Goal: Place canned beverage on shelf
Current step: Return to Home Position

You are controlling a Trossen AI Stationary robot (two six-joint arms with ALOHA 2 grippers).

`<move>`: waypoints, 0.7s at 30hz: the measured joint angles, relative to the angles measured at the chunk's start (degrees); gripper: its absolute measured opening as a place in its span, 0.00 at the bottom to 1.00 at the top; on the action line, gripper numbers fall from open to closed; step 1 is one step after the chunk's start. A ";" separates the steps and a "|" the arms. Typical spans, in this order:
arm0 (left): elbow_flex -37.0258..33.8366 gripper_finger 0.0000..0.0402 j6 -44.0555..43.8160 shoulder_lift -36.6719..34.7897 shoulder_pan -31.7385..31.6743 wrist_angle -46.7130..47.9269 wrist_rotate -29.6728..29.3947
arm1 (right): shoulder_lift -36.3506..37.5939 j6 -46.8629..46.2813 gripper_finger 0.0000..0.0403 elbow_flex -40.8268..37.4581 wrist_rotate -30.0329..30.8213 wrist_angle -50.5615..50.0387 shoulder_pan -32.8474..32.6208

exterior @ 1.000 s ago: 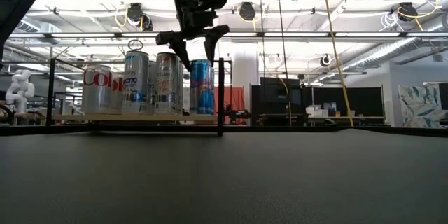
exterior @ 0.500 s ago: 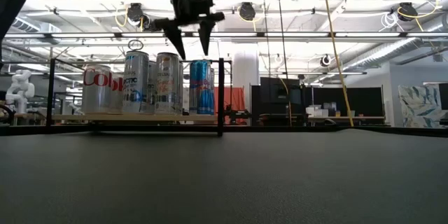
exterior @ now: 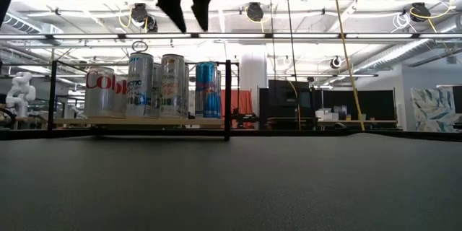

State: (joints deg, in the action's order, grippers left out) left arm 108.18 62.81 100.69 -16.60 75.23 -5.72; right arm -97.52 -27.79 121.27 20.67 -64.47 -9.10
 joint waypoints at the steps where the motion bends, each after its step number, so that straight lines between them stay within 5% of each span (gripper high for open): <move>1: 0.00 0.71 -3.01 -0.61 0.23 -0.03 2.77 | -0.02 0.00 0.00 0.00 0.00 0.00 0.01; 10: 0.00 0.71 -20.34 -7.42 3.15 0.67 21.32 | -0.02 -0.01 0.00 0.00 0.00 -0.01 0.01; 16: -0.02 0.71 -23.62 -13.55 6.70 1.00 35.56 | -0.01 2.44 0.00 0.00 0.04 -0.07 0.06; 21: -0.02 0.71 -30.07 -18.54 9.46 2.07 40.40 | -0.01 7.04 0.00 -0.01 0.02 -2.26 0.05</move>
State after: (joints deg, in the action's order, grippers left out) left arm 108.16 32.74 82.15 -7.14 77.29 34.69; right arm -97.53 -20.75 121.26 20.69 -66.72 -9.05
